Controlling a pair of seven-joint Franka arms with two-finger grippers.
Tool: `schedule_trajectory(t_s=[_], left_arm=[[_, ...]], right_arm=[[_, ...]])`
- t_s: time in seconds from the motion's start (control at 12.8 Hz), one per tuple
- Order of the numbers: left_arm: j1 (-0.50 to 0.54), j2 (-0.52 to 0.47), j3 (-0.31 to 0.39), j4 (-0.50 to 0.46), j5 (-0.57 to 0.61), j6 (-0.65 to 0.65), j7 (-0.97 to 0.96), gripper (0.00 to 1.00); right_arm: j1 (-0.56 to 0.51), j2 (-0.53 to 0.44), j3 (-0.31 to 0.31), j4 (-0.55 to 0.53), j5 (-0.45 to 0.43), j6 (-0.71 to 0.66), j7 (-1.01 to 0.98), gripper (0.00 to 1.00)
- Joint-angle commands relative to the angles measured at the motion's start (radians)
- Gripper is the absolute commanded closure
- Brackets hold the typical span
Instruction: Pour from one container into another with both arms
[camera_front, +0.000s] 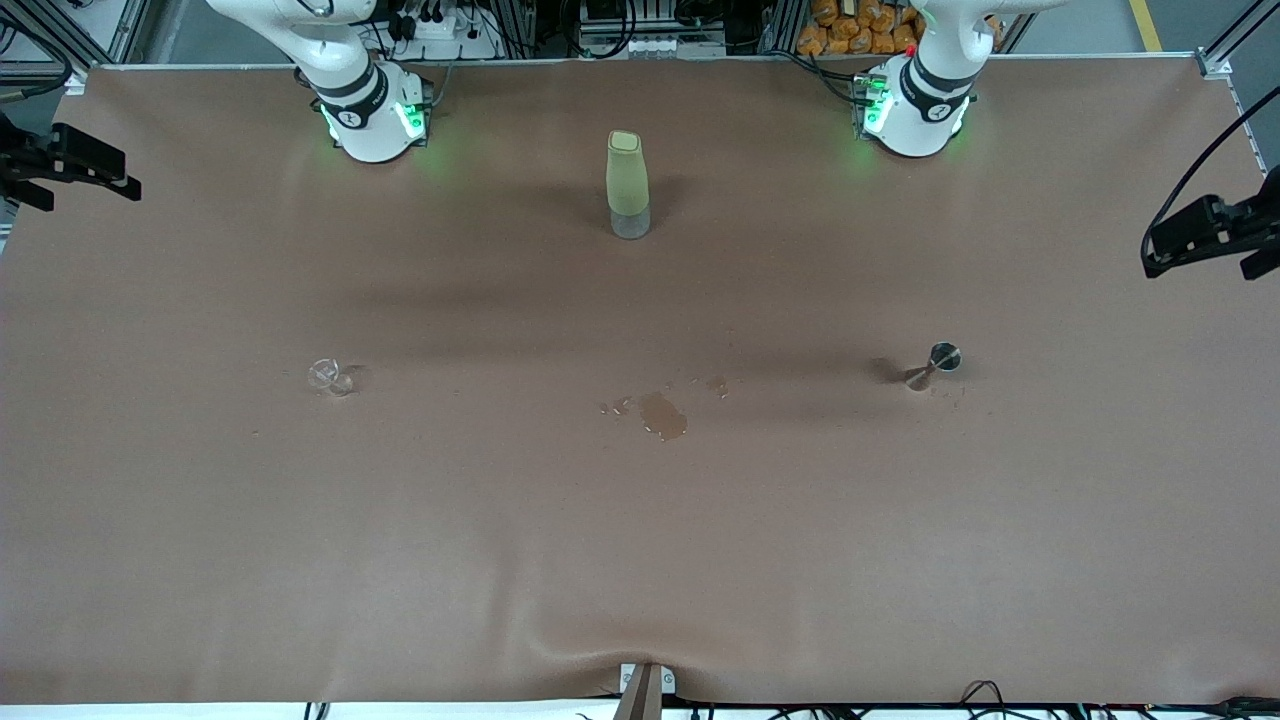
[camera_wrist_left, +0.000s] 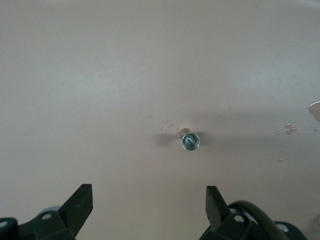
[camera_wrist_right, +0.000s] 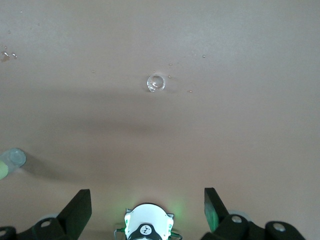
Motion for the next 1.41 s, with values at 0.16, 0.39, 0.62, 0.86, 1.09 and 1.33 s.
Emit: schedule_trajectory(t_s=[0.16, 0.39, 0.62, 0.86, 1.09, 1.33], left_arm=[[-0.015, -0.112, 0.006, -0.145, 0.023, 0.075, -0.048, 0.0], [-0.017, -0.12, -0.011, -0.173, 0.015, 0.076, -0.097, 0.0], [-0.025, -0.121, -0.048, -0.173, 0.017, 0.067, -0.092, 0.0], [-0.026, -0.137, -0.052, -0.171, 0.018, 0.05, -0.089, 0.0], [-0.02, -0.141, -0.051, -0.16, 0.017, 0.032, -0.071, 0.0], [-0.02, -0.141, -0.051, -0.151, 0.018, 0.032, -0.075, 0.0]], right_arm=[[-0.131, -0.018, 0.097, -0.031, -0.024, 0.033, -0.019, 0.0], [-0.115, -0.017, 0.102, -0.027, -0.029, 0.033, -0.009, 0.0], [-0.088, -0.017, 0.093, -0.024, -0.035, 0.03, 0.026, 0.0], [-0.064, -0.017, 0.077, -0.024, -0.035, 0.032, 0.034, 0.0], [-0.053, -0.017, 0.064, -0.026, -0.035, 0.032, 0.033, 0.0], [-0.055, -0.017, 0.065, -0.026, -0.032, 0.032, 0.034, 0.0]])
